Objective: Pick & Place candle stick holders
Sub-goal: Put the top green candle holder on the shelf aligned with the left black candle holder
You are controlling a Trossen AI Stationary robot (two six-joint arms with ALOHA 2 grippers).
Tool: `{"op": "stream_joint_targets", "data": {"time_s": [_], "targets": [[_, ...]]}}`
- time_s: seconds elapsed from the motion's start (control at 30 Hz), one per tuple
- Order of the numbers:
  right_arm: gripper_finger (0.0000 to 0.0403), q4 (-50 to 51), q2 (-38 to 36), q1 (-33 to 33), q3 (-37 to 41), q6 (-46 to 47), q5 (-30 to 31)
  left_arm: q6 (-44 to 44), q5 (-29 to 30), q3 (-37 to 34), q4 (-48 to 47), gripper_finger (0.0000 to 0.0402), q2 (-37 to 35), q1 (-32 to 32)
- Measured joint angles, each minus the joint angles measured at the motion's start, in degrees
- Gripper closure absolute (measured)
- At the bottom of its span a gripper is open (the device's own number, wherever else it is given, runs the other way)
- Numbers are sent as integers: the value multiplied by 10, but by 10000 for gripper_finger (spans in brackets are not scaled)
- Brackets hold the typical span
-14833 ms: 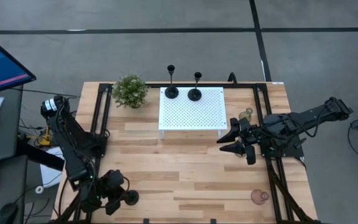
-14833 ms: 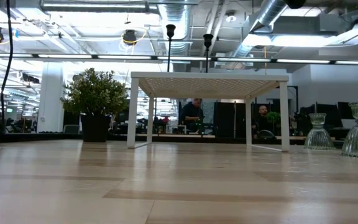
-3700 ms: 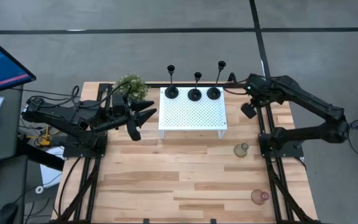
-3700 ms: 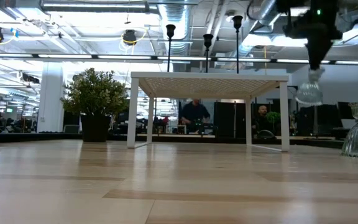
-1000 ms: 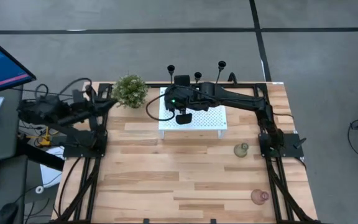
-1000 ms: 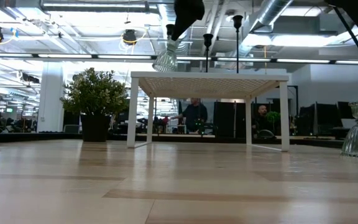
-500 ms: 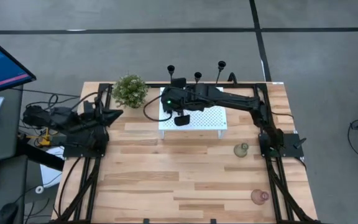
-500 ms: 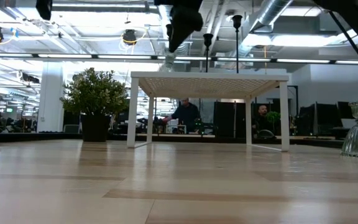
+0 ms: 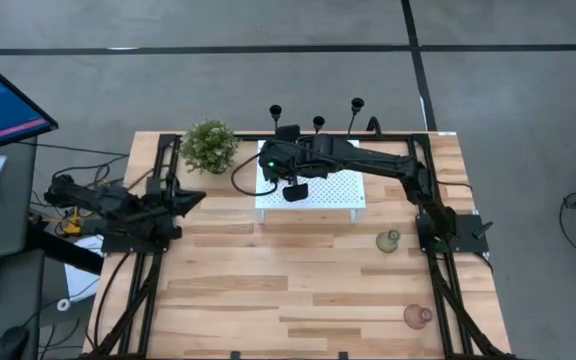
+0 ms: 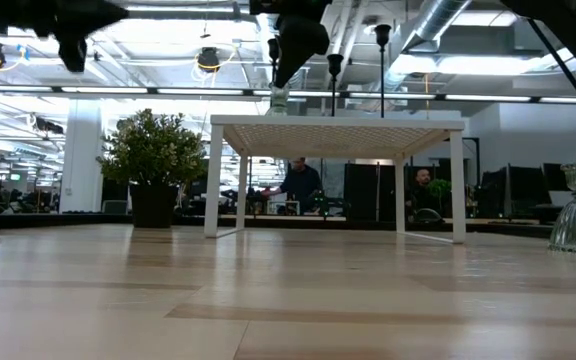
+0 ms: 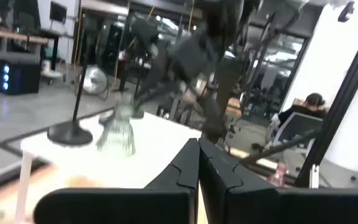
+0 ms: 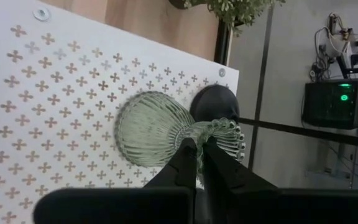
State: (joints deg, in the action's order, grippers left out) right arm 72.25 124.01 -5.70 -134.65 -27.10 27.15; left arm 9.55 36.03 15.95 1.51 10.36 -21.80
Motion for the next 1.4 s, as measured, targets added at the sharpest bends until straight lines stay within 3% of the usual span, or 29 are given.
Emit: {"op": "stream_joint_targets", "data": {"time_s": [0.47, 0.67, 1.4], "targets": [[403, 6, 0, 1, 0, 6, -1, 60, -57, -117, 27, 397, -100, 0], [403, 7, 0, 0, 0, 3, -2, 91, -71, -153, 31, 396, -103, 0], [403, -48, 1, 13, 1, -16, -30, 103, -67, -156, 54, 390, -96, 0]]}}
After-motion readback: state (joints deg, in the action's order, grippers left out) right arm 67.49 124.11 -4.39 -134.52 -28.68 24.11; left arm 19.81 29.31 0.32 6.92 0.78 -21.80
